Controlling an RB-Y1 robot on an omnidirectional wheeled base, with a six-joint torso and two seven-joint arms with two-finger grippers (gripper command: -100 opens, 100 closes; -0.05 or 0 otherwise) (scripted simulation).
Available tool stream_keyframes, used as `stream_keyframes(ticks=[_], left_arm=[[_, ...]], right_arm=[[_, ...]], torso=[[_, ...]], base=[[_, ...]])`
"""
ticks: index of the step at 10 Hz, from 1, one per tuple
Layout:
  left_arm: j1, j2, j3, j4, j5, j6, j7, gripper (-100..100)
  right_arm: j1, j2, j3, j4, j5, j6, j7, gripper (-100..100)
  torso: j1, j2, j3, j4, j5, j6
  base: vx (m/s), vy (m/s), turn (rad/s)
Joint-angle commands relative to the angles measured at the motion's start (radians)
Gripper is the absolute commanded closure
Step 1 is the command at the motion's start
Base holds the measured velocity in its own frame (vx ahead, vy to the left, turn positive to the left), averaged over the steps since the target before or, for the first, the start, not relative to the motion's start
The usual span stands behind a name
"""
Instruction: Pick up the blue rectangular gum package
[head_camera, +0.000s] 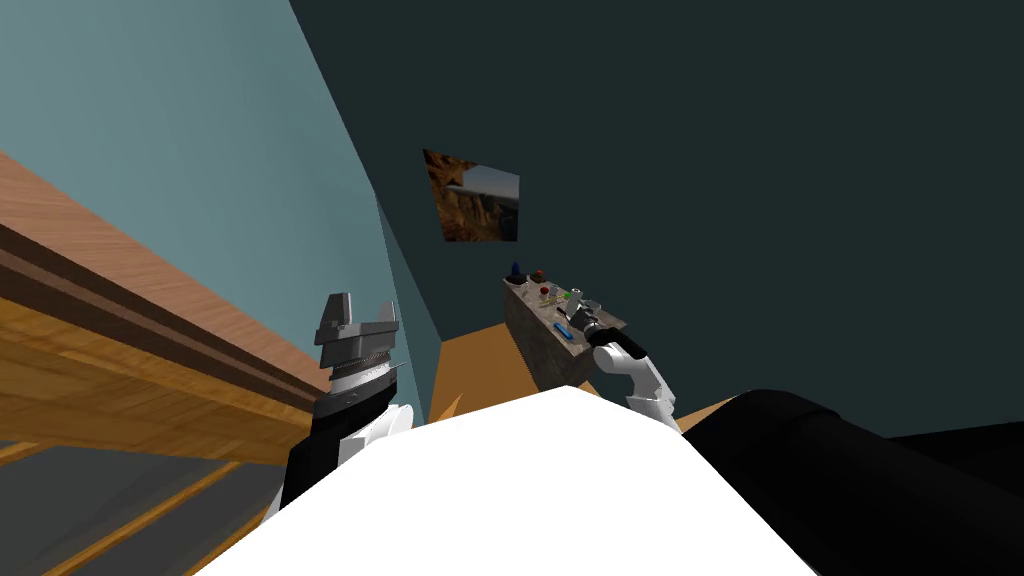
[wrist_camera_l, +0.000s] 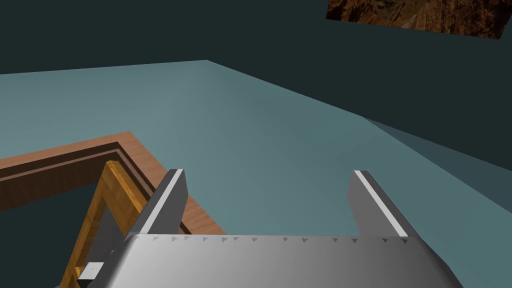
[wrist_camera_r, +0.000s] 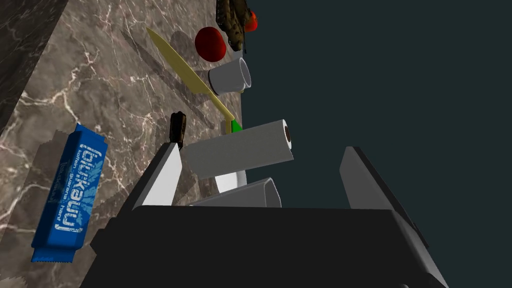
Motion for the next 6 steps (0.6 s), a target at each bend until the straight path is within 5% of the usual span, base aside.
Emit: stream_keyframes(ticks=[1,6], left_arm=[[0.0,0.0,0.0,0.0,0.0,0.0,0.0,0],[0.0,0.0,0.0,0.0,0.0,0.0,0.0,0]], right_arm=[[-0.004,-0.007,-0.02,0.006,-0.029,0.05,-0.031,-100],[-0.008,-0.016,-0.038,0.013,-0.056,0.17,-0.062,-100]], torso=[[0.0,0.0,0.0,0.0,0.0,0.0],[0.001,-0.002,-0.001,0.0,0.0,0.0]], base=[[0.061,0.02,-0.123],[0.066,0.027,-0.059]])
